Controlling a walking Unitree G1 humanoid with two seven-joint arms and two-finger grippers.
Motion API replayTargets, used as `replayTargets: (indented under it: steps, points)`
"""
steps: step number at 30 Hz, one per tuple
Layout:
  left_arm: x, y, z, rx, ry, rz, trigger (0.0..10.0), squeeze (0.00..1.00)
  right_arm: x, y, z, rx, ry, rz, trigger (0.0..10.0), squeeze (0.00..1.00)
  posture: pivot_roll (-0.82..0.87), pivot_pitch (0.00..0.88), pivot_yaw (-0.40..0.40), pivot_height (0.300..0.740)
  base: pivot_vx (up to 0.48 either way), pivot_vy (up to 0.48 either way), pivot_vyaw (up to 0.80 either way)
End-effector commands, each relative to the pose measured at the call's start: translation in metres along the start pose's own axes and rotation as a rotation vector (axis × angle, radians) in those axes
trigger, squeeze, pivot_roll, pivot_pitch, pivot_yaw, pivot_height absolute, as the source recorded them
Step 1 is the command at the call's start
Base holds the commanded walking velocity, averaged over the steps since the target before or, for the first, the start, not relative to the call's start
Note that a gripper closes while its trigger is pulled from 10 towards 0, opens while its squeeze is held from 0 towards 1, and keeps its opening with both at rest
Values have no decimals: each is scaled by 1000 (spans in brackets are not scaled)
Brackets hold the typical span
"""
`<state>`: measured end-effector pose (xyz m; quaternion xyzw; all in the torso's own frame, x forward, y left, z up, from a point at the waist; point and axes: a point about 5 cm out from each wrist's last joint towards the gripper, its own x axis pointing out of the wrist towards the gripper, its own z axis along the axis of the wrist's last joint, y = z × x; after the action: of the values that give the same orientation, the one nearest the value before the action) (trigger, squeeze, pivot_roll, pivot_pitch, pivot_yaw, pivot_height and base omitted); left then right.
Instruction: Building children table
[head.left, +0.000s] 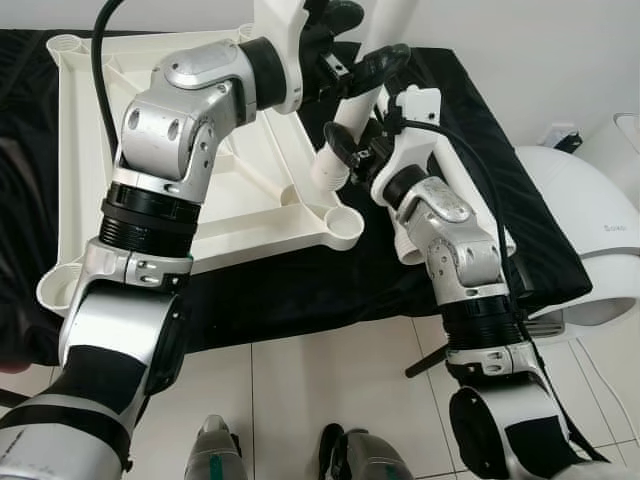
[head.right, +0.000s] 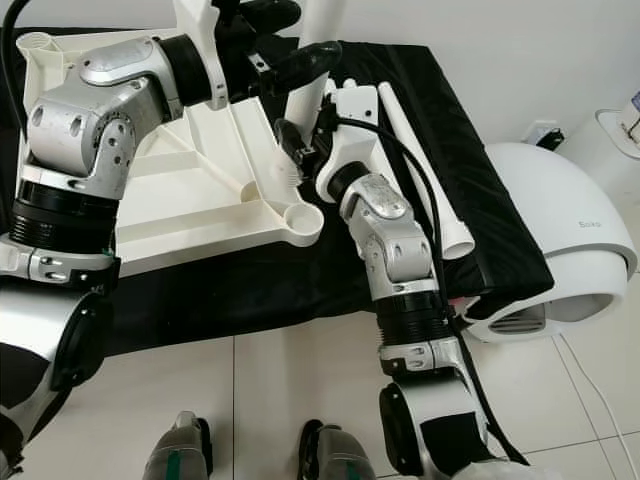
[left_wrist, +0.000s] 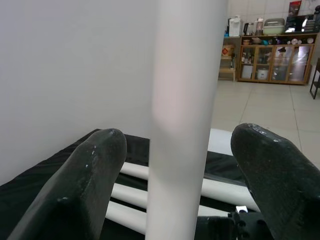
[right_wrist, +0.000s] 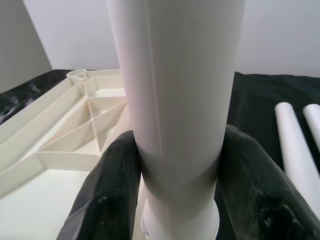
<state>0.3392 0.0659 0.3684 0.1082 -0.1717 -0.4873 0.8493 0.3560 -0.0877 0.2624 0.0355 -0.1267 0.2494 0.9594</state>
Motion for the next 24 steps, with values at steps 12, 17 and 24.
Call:
replayTargets:
  steps: [12, 17, 24]
  points:
    - [-15, 10, -25, -65, 69, 205, 10000, 0, -12, -39, 9, -35, -47, -111, 10000, 0, 89, 138, -60, 740, 0, 0, 0]
    - [-15, 4, -47, -81, 124, 258, 10000, 0, -16, -48, 13, -63, -57, -89, 10000, 0, 76, 131, -54, 740, 0, 0, 0]
    - [-18, -18, -84, -80, 242, 200, 10000, 0, -20, -57, 20, -76, -65, -73, 10000, 0, 69, 131, -54, 740, 0, 0, 0]
